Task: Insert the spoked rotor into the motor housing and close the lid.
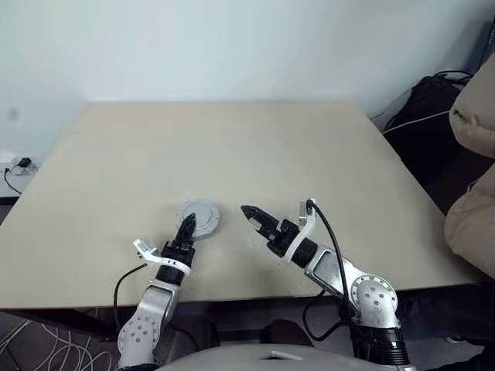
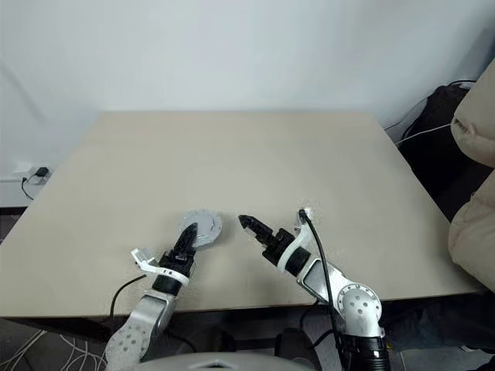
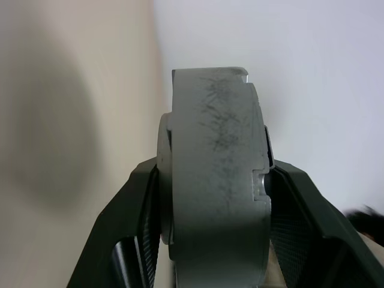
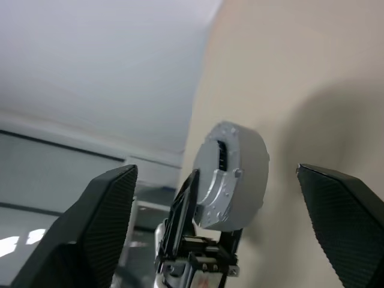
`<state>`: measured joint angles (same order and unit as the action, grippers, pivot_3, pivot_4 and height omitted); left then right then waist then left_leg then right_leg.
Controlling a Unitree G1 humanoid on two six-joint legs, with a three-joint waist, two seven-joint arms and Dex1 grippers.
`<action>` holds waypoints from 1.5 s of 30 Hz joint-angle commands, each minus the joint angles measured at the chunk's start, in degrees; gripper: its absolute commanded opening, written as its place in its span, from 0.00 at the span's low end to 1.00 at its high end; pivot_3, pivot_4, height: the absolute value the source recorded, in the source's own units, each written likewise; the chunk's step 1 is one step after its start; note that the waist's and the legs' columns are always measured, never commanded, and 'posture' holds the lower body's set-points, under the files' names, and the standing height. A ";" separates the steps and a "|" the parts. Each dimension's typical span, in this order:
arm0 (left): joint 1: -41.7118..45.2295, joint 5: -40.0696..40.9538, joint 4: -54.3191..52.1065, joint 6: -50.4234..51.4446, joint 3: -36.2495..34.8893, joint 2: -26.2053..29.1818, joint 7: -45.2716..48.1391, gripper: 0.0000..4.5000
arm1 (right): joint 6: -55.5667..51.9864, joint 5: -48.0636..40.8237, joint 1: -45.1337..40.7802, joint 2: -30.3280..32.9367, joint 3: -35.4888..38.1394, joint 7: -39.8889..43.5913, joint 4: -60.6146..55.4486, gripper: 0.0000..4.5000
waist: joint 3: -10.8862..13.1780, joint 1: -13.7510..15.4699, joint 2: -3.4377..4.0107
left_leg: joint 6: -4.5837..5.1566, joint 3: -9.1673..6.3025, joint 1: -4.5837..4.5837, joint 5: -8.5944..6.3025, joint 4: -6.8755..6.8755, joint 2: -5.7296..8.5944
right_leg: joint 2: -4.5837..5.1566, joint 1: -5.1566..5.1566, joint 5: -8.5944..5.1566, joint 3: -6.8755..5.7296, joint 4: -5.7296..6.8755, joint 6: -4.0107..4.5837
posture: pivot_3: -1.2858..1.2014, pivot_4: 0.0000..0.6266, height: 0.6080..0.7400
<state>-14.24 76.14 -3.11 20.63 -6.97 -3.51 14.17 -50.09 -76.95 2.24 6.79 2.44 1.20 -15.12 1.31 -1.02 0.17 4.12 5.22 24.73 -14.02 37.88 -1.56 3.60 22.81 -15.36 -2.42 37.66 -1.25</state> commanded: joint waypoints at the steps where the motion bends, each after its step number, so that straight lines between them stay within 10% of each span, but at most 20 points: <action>1: 6.31 -1.28 -0.92 -4.14 -2.68 -5.95 -2.39 0.47 | 2.21 6.82 0.21 3.05 -1.80 4.96 -4.87 1.00 | 0.05 0.27 -0.07 | 0.00 0.01 0.00 0.00 0.01 0.00 | 0.00 0.00 0.01 0.00 0.00 -0.01 | 0.52 0.00 1.00; 16: 24.79 -10.29 11.88 -13.69 -11.54 -4.11 -14.63 0.47 | 39.15 56.01 7.06 11.86 -15.83 18.68 -4.04 1.00 | 0.22 0.61 -0.70 | 0.40 0.11 -0.07 0.24 0.29 0.07 | -0.39 -0.18 0.22 -0.12 0.01 -0.37 | 0.52 0.00 1.00; 45: 45.58 -26.18 44.01 -15.20 -23.75 -0.24 -12.93 0.47 | 44.88 63.32 13.04 6.12 -11.95 18.59 -0.73 1.00 | 0.21 0.76 -0.92 | 0.35 0.24 -0.11 0.21 0.33 0.31 | 0.16 -0.20 0.41 -0.04 0.06 -0.62 | 0.52 0.00 1.00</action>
<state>30.31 51.21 41.70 4.98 -30.88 -4.05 1.37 -5.48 -13.76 16.01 13.18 -10.45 19.93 -13.85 1.52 -0.27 -0.76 4.48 5.46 24.60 -13.81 38.21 -1.27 3.76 22.60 -14.94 -2.45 37.73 -1.87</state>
